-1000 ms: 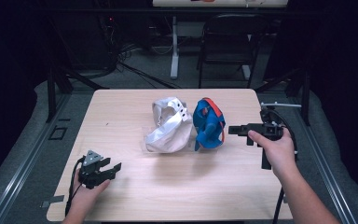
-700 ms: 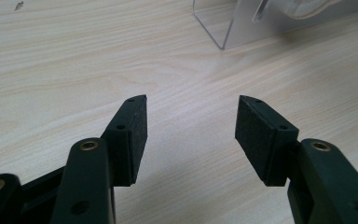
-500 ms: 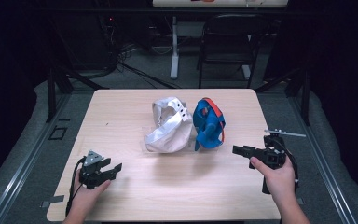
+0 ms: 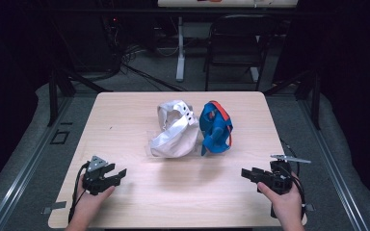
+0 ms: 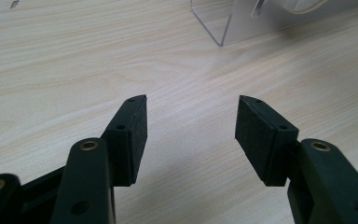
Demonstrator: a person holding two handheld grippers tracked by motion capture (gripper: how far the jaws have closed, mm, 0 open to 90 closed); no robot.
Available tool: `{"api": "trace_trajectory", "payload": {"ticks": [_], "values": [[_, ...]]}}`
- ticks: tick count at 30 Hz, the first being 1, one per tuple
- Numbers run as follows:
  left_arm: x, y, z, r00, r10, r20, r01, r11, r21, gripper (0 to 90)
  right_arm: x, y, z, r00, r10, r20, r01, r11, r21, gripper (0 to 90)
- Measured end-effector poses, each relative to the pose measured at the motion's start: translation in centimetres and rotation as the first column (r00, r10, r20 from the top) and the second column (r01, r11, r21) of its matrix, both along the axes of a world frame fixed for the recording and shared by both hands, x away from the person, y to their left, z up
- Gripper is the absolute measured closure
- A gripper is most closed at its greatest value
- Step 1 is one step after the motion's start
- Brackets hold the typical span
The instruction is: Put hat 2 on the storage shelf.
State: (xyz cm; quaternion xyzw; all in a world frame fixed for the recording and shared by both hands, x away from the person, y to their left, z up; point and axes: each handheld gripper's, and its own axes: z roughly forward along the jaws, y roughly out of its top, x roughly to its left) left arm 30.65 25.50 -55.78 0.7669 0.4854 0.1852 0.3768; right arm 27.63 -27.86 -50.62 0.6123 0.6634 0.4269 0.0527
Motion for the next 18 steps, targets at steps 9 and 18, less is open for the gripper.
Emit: {"api": "trace_trajectory", "payload": {"ticks": [9,18], "values": [[0.0,-0.1,0.0,0.9999,-0.009,-0.009,0.009,0.9999,0.008,44.5,-0.8,0.4,-2.4,0.999,-0.003,0.044,0.004,1.0,-0.024,46.0],[0.0,-0.3,-0.1,0.9999,-0.015,-0.004,0.015,0.9999,0.003,44.4,-1.2,0.7,-3.9,0.9985,-0.028,0.046,0.028,1.0,-0.004,45.8]]}}
